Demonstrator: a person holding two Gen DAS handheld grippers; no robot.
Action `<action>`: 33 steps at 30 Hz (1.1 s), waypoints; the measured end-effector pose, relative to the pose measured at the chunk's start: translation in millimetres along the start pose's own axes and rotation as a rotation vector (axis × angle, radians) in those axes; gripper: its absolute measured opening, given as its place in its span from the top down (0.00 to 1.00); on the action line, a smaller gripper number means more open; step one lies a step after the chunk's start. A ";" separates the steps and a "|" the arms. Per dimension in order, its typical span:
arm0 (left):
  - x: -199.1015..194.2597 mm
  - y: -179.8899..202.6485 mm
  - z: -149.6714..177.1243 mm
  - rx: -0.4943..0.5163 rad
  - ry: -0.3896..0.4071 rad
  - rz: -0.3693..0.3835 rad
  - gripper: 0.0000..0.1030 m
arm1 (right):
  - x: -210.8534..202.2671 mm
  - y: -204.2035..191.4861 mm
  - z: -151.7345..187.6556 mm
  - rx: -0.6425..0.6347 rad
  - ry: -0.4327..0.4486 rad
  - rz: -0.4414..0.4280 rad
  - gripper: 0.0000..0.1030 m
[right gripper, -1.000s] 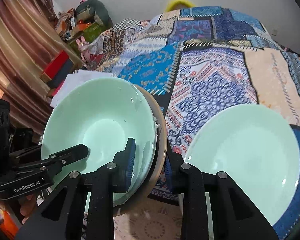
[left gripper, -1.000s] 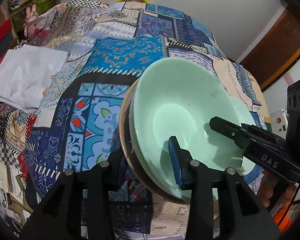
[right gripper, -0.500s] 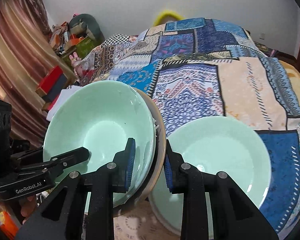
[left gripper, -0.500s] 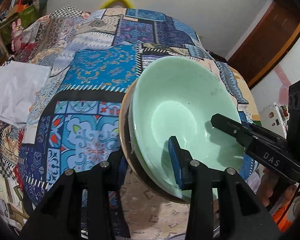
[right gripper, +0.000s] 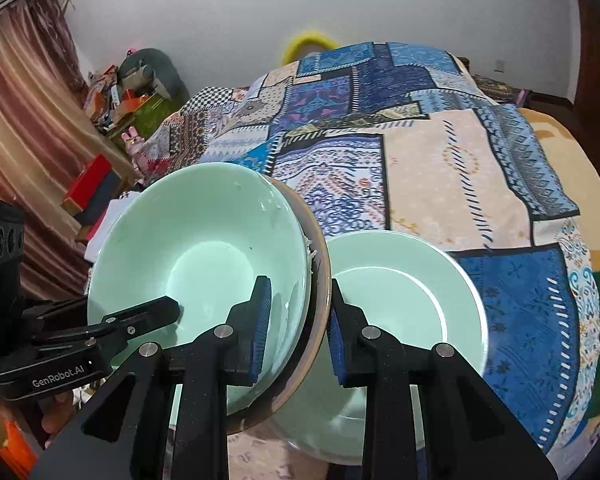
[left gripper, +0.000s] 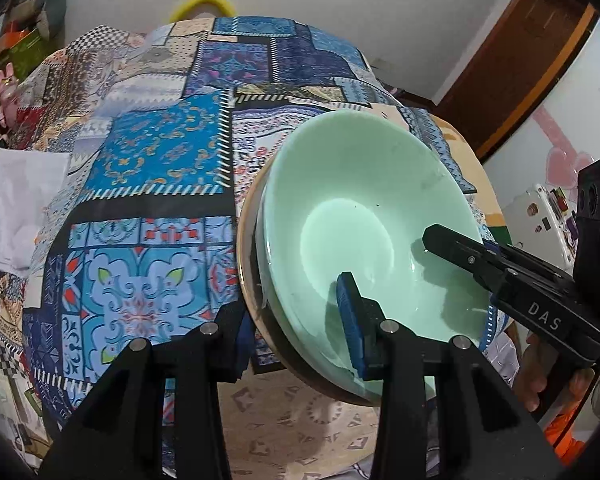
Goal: Organize plates and bowls
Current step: 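Lift the nested bowl stack with both tools and carry it over the plate stack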
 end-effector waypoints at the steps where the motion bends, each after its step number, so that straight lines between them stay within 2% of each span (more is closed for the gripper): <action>1: 1.5 2.9 -0.4 0.004 -0.003 0.002 0.62 | -1.1 1.6 0.4 0.003 0.001 0.002 0.77; 18: 33.2 39.3 -6.8 0.051 -0.048 0.034 0.62 | -11.1 42.3 6.4 0.055 -0.007 0.039 0.77; 33: 69.7 50.9 -6.5 0.070 -0.105 0.039 0.62 | 0.3 68.3 15.9 0.106 -0.048 0.057 0.77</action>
Point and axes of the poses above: each gripper's, at about its wrist camera, not at the fingertips, and x roughly the way its jaws point, y to its right, z to its underside, the point moved 1 cm from there along x, roughly the way its jaws point, and after that the axes turned 1 degree about x, right-handed, at the moved point
